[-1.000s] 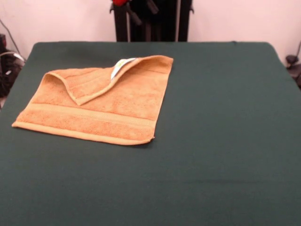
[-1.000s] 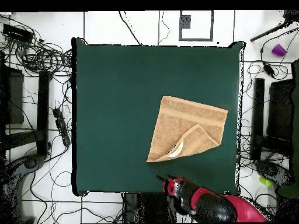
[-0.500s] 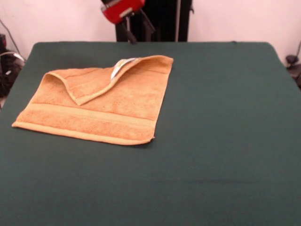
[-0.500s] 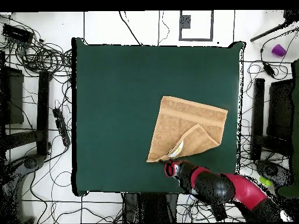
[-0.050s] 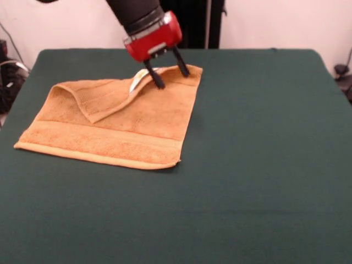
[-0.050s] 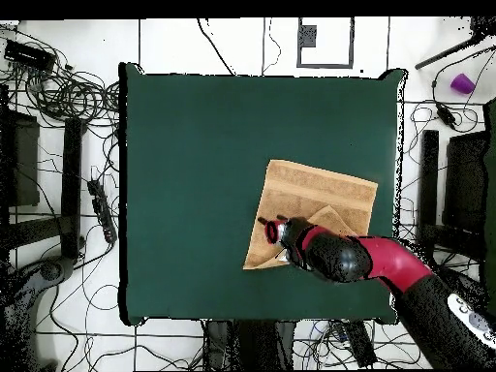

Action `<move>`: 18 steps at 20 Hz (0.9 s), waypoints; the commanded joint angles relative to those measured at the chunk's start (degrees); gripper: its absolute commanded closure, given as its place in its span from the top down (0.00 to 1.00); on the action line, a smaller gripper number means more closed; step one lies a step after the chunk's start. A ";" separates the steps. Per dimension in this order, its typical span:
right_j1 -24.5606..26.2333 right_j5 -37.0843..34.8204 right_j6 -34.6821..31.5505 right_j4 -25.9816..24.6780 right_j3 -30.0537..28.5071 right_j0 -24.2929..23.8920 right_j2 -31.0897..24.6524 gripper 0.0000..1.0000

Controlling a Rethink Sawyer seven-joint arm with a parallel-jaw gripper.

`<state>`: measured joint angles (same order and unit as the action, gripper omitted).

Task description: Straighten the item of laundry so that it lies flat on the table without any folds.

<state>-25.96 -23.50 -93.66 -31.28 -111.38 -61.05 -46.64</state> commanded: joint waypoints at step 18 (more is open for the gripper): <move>17.78 -11.08 22.43 -6.22 18.06 -4.08 -5.61 1.00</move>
<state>-14.03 -28.26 -93.06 -32.96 -97.27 -65.84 -50.46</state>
